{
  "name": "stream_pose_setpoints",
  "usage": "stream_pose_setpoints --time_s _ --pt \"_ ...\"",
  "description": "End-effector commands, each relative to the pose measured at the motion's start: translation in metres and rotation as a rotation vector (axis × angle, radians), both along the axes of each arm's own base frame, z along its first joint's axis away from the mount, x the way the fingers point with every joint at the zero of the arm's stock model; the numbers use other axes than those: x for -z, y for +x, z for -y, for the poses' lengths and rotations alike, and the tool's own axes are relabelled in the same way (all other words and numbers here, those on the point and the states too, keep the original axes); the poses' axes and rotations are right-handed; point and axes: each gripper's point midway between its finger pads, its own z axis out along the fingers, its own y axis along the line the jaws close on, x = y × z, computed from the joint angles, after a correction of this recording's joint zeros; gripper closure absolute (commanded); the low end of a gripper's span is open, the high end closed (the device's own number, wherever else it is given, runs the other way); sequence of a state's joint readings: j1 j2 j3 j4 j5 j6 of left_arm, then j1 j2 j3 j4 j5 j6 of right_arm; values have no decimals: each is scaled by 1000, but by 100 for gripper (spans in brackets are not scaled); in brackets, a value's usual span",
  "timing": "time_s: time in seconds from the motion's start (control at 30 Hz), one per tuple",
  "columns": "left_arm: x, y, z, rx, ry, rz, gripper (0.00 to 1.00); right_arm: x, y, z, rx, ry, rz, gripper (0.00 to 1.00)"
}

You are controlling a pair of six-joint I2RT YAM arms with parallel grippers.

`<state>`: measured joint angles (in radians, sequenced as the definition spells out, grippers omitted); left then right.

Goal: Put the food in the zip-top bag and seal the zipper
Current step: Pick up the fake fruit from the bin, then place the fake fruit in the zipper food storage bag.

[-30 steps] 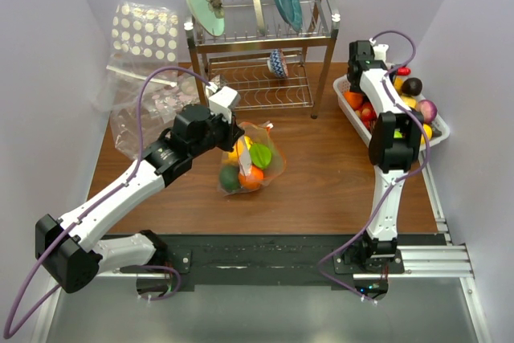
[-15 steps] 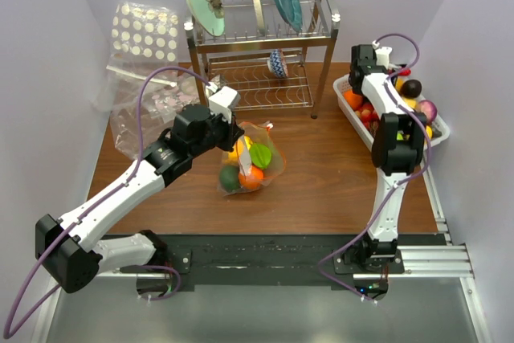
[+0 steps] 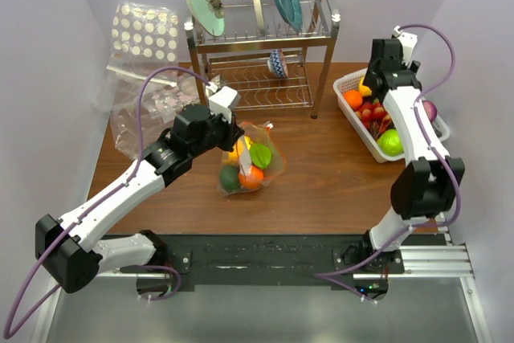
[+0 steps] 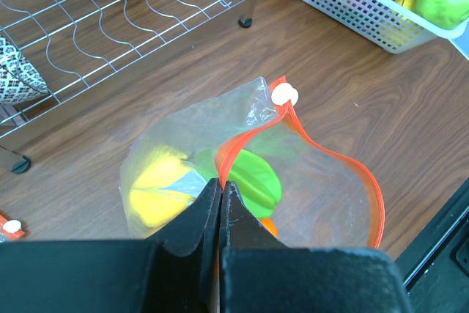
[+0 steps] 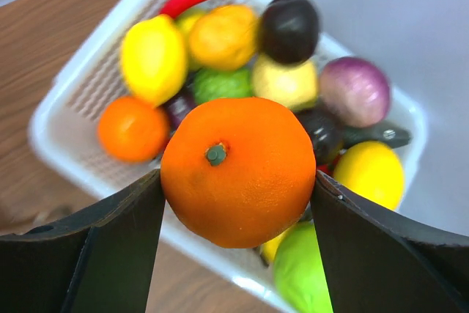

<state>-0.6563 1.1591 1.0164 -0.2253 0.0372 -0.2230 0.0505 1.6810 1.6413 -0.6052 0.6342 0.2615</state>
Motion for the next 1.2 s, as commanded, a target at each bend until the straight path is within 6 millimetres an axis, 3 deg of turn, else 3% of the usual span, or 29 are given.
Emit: stream_pose_setpoints --time_s 0.0,0.03,0.1,0.13,0.2,0.23,0.3,0.47,0.63,0.67,0.77,0.87,1.17 --pt "-12 4 1 9 -23 46 100 -18 -11 -57 -256 222 82 38" --pt "-14 4 2 10 -27 49 100 -16 -17 -67 -297 263 81 39" --pt "-14 4 2 11 -27 47 100 -34 -28 -89 -394 341 139 39" --pt "-13 3 2 11 -27 48 100 -30 -35 -111 -492 421 130 39" --pt "-13 3 2 11 -27 47 100 -48 -48 -138 -620 504 187 39" --pt "-14 3 2 12 -28 48 100 -44 -58 -160 -728 586 174 39" --pt "-13 3 3 13 -29 46 100 -59 -71 -185 -846 659 213 41" --pt "-14 2 2 15 -30 47 100 -57 -121 -263 -1123 739 136 42" --pt "-14 3 2 11 -30 47 100 -58 -168 -310 -1311 840 127 42" --pt "-15 3 1 9 -30 49 100 -66 -181 -323 -1370 851 151 42" --pt "-14 3 1 8 -27 47 100 -61 -204 -342 -1442 863 124 42" --pt "-15 3 0 6 -28 48 100 -51 -213 -350 -1458 851 91 42" --pt "-15 3 1 5 -28 50 100 -18 -211 -367 -1442 805 14 43"
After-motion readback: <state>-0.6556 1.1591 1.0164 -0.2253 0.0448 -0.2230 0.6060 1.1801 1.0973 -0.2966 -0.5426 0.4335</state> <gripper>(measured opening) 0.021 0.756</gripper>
